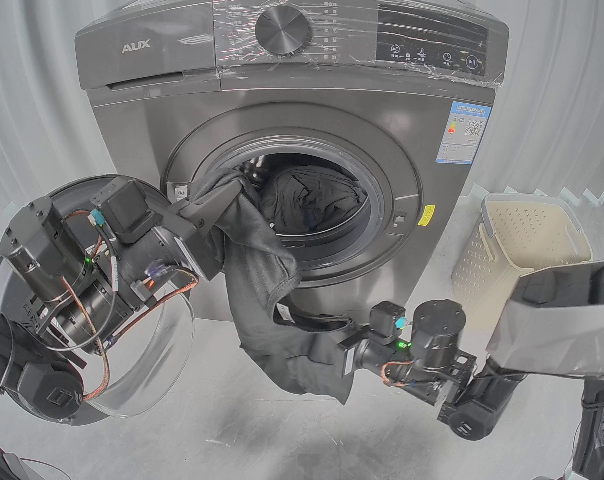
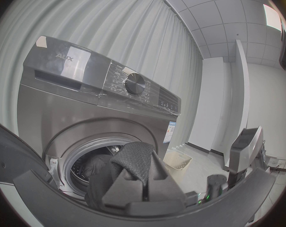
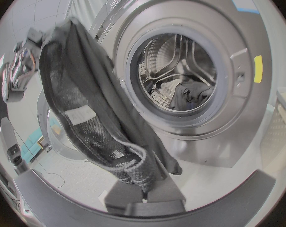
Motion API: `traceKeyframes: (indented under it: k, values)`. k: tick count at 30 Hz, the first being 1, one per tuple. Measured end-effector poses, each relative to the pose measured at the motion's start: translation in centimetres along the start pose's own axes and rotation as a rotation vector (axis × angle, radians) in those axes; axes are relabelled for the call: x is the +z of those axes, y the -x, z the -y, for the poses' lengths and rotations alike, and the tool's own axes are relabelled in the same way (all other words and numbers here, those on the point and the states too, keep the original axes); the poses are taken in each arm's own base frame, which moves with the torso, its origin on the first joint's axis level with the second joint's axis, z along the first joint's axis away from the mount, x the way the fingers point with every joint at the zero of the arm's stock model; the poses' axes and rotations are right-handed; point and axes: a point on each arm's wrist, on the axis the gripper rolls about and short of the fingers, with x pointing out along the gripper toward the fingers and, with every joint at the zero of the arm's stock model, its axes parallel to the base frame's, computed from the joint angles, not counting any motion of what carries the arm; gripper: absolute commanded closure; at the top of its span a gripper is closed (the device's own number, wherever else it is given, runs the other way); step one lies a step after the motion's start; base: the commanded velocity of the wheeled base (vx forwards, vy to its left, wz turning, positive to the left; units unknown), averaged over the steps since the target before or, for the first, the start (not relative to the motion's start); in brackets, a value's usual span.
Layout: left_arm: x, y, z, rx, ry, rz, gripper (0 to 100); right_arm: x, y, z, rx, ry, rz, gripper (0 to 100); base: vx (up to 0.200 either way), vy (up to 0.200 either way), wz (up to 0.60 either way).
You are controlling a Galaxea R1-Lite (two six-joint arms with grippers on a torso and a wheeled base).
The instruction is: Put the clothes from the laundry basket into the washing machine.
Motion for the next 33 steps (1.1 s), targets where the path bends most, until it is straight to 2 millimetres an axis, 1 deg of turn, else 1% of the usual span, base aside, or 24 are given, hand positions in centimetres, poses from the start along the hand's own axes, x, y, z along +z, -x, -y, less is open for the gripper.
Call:
traceKeyframes:
  k: [5,8,13,17,23,33]
  values:
    - [0.0,0.2,-1.2,0.039,-0.012,-0.005,100,2.3,2.9,1.6,-0.053,0.003,0.024,100,0.0,0.0,0.0]
    - [0.0,0.5,-2.0,0.07,-0.015,-0.005,100,3.8,5.0,2.4,-0.072,0.012,0.046,100,0.0,0.0,0.0]
    - [-0.1,0.9,-2.7,0.098,-0.011,-0.012,100,5.6,7.1,3.2,-0.073,0.024,0.11,100,0.0,0.0,0.0]
    - [-0.5,1.4,-3.2,0.122,-0.011,-0.032,100,7.1,7.6,3.8,-0.083,0.033,0.174,100,0.0,0.0,0.0]
    - [-1.0,1.8,-3.9,0.151,-0.017,-0.055,100,8.9,7.8,3.9,-0.086,0.038,0.251,100,0.0,0.0,0.0]
    - [-1.2,2.1,-4.7,0.179,-0.024,-0.064,100,11.1,7.7,4.0,-0.097,0.038,0.343,100,0.0,0.0,0.0]
